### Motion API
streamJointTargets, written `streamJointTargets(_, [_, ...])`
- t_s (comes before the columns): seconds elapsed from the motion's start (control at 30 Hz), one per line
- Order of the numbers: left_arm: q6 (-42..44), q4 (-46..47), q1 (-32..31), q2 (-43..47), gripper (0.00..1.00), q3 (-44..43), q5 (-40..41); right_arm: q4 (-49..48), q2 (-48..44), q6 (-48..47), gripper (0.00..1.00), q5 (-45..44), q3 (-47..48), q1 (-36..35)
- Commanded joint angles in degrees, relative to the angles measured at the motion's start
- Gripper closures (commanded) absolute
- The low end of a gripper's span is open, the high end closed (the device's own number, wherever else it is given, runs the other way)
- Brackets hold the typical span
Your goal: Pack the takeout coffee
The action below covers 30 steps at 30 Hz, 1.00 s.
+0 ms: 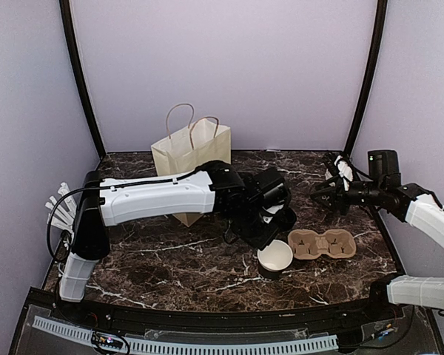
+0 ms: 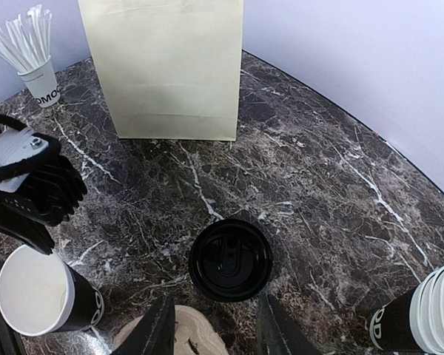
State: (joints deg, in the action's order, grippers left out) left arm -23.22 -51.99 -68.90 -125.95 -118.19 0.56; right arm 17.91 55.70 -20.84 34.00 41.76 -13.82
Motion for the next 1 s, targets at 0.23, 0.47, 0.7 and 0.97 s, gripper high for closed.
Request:
streamJointTargets(0.23, [0.6,-7.8,2.1,10.8,1.0,6.9,6.1,-1.9,0.7,-0.4,0.61,-0.1,-0.2,0.2])
streamJointTargets(0.47, [-1.7,-2.4,7.4,22.1,1.0,22.7,5.3,-1.4,0.7,-0.7,0.6,0.2,-0.2,0.2])
streamJointTargets(0.7, [-3.5,2.6,10.2,29.2,1.0,32.1,4.4,-1.4,1.2,-0.8,0.6,0.7,-0.3,0.3])
streamJointTargets(0.97, [-3.9,8.2,10.5,28.8,1.0,34.6,1.2,-1.3,1.4,-1.0,0.6,0.7,-0.4,0.2])
